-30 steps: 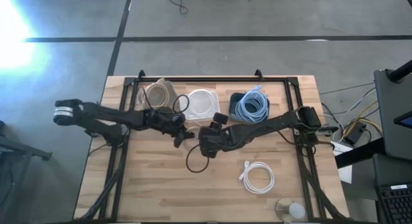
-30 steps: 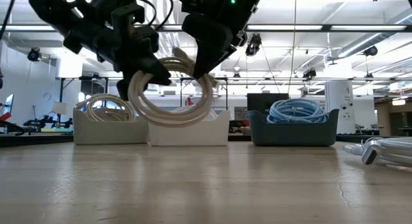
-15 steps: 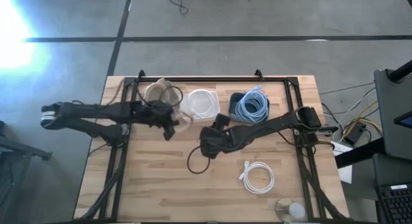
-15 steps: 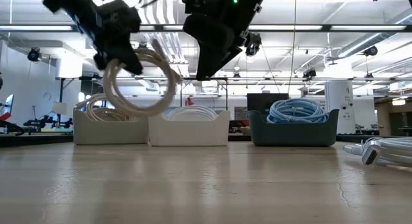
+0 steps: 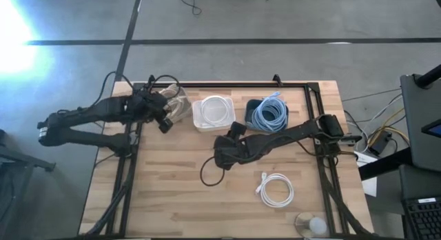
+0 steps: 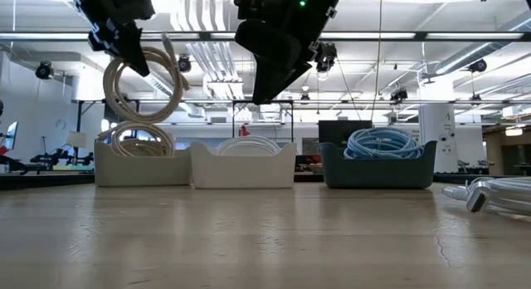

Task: Sort HDMI cables
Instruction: Put the light brown HDMI cable into the gray bin

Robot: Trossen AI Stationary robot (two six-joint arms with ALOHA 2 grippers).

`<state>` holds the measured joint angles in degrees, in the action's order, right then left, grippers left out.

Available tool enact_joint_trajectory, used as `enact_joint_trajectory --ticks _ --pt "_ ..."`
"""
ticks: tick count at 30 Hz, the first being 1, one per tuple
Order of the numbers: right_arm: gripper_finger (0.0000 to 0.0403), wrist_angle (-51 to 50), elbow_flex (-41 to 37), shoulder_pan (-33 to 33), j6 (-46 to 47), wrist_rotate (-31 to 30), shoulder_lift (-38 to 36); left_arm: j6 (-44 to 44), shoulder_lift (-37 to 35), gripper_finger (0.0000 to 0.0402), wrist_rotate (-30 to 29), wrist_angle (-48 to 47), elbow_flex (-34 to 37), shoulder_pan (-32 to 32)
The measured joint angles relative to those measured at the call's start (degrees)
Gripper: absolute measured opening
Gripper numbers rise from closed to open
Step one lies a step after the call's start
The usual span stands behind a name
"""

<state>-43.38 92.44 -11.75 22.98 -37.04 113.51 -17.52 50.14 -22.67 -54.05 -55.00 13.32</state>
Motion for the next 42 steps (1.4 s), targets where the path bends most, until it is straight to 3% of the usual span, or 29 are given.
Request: enact_joint_trajectory --ticks 10,14,18,33,42 --pt "0.0189 0.09 -0.45 -0.02 0.00 0.02 0.00 14.82 2.59 0.0043 22.65 9.31 1.23 22.37" --pt "0.0189 0.06 -0.82 -0.02 -0.01 0.15 0.07 17.48 4.49 0.0043 25.29 9.62 2.67 29.89" --pt "0.0189 0.05 -0.87 0.00 -0.02 0.18 0.07 19.57 5.33 0.0043 28.11 10.26 5.68 32.83" --pt "0.0189 0.44 -0.87 0.00 -0.02 1.53 0.07 20.68 5.44 0.0044 27.84 20.34 17.79 33.55" --pt "0.0189 0.46 -0.87 0.00 0.02 1.57 0.07 22.59 5.54 0.0078 16.56 18.75 17.50 33.55"
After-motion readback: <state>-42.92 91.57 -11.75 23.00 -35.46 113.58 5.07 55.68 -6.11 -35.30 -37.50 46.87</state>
